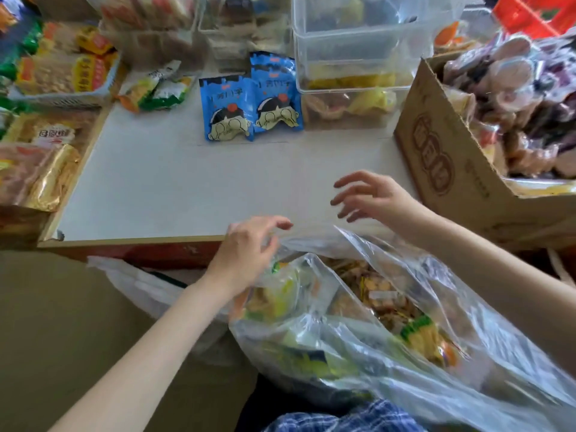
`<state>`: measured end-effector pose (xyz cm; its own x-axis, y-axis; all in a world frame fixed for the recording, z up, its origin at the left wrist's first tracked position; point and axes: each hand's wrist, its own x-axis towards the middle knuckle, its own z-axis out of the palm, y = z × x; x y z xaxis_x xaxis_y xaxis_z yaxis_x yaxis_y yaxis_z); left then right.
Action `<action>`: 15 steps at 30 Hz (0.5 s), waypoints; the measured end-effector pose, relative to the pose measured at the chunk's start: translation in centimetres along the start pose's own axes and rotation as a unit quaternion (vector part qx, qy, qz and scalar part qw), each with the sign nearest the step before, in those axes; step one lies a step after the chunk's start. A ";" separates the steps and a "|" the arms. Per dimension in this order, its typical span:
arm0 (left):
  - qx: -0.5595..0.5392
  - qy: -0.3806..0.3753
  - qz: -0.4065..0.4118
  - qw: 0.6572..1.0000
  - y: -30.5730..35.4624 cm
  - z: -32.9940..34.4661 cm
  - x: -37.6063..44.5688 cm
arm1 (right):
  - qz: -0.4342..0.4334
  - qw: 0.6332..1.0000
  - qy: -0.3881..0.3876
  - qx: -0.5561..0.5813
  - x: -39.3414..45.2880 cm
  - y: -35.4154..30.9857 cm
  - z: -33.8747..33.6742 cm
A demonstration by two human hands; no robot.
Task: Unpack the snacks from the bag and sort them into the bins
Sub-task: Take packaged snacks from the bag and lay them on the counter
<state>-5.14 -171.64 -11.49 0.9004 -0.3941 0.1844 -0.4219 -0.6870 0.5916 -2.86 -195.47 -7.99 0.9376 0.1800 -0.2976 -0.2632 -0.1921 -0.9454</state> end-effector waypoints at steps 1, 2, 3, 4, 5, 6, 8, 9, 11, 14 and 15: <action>0.069 -0.036 0.065 0.995 0.8 1.0 -1.2 | -0.034 0.994 -0.026 -0.098 -1.7 0.9 0.0; 0.132 -0.114 0.088 0.981 1.6 1.8 -2.1 | -0.059 0.974 -0.060 -0.211 -3.2 2.2 0.2; 0.190 -0.203 0.069 0.958 2.1 2.4 -2.9 | -0.073 0.938 -0.090 -0.328 -4.4 3.7 0.3; 0.236 -0.270 0.044 0.932 2.1 2.9 -3.6 | -0.081 0.892 -0.113 -0.429 -5.3 5.2 0.5; 0.251 -0.304 0.031 0.918 2.1 3.1 -4.2 | -0.085 0.850 -0.125 -0.505 -6.0 6.7 0.7; 0.249 -0.320 0.023 0.914 1.7 3.0 -4.6 | -0.085 0.822 -0.128 -0.549 -6.6 8.0 0.8; 0.241 -0.337 0.005 0.910 1.0 2.3 -5.3 | -0.072 0.819 -0.108 -0.559 -6.8 9.4 0.9; 0.256 -0.353 -0.011 0.900 0.4 1.8 -5.7 | -0.063 0.831 -0.096 -0.544 -6.7 9.8 0.9; 0.315 -0.379 -0.055 0.869 -0.6 1.0 -6.5 | -0.052 0.857 -0.081 -0.507 -5.9 10.3 1.1; 0.390 -0.369 -0.076 0.840 -0.2 0.2 -7.3 | -0.068 0.863 -0.094 -0.492 -4.6 10.7 2.5; 0.397 -0.341 -0.076 0.849 0.1 0.1 -7.4 | -0.071 0.855 -0.104 -0.502 -4.2 10.8 3.2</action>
<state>-11.82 -168.87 -12.87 0.7938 -0.3402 -0.5041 -0.4895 -0.8493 -0.1976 -10.34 -195.16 -17.40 0.8556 0.4185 -0.3048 0.2768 -0.8673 -0.4138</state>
